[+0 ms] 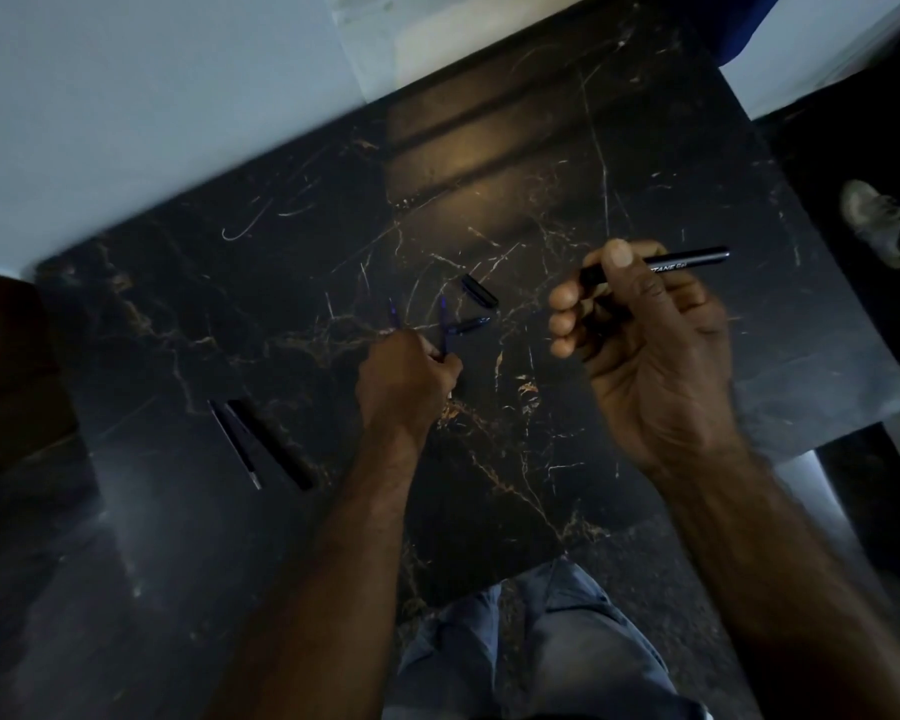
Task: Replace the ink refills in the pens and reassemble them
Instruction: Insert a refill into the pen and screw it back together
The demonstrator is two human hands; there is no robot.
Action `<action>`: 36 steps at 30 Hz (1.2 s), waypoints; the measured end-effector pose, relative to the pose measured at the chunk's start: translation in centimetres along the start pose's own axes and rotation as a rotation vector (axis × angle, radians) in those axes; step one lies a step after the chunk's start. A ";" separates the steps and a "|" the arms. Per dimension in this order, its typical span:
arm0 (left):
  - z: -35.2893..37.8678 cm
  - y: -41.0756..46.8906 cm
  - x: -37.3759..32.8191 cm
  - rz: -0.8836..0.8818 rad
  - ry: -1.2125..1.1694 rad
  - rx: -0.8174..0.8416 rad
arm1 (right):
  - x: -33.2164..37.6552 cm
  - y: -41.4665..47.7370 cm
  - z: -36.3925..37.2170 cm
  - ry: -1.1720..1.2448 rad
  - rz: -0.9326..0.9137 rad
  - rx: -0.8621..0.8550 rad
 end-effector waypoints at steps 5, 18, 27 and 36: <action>0.0 0.2 -0.3 -0.001 0.018 0.019 | -0.2 -0.1 -0.2 -0.006 0.003 0.004; 0.6 0.0 -0.9 -0.015 0.034 0.020 | -2.7 0.3 -3.1 -0.079 0.019 0.003; 0.9 -0.1 -1.5 -0.095 0.006 -0.034 | -13.4 1.8 -5.7 -0.352 0.263 -0.230; 0.0 0.3 -0.4 -0.063 -0.139 -0.082 | -14.2 2.4 -5.6 -0.326 0.231 -0.249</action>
Point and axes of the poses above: each hand's wrist, its own y-axis towards the middle knuckle, its own z-axis out of the palm, x = y × z, the point moved 1 cm from there along y, towards the middle knuckle, and after that the axes turned 3 degrees about -x, right-handed, at the moved point
